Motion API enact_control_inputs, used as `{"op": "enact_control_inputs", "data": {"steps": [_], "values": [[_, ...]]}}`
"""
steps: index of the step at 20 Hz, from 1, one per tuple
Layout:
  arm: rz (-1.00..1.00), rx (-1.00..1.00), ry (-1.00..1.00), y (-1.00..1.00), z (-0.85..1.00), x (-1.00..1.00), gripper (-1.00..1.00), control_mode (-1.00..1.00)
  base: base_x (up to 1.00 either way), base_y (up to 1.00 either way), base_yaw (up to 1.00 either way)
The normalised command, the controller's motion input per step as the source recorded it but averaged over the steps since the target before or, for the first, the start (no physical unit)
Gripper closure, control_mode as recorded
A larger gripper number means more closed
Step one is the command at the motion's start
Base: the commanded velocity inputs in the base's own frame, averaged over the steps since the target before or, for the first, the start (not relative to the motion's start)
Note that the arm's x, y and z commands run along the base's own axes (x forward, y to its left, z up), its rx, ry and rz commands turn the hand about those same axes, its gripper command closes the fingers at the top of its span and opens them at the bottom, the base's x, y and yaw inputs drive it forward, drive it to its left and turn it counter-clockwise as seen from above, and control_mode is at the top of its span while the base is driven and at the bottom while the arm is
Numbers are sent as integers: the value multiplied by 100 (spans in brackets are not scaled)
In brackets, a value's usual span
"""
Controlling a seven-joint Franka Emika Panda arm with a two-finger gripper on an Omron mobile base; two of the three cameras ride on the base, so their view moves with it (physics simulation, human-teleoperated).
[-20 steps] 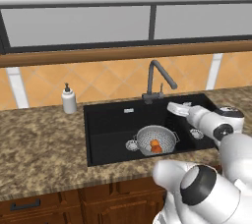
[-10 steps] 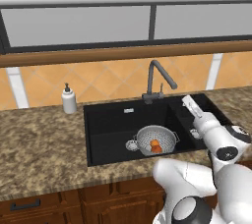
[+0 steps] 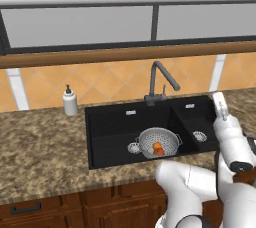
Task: Put the colander in the sink, put the orange, tangerine in the colander, and turn on the sink faucet and pour water over the colander.
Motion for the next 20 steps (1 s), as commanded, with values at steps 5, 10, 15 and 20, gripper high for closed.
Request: {"op": "enact_control_inputs", "data": {"steps": [5, 10, 15, 20], "values": [[5, 67, 3, -1, 74, -5, -100, -100, 0, 0, 0], [10, 84, 9, -10, 74, -12, -100, -100, 0, 0, 0], [10, 94, 11, -32, 45, -46, -100, -100, 0, 0, 0], [19, 75, 21, -47, 3, -32, -100, -100, 0, 0, 0]]}}
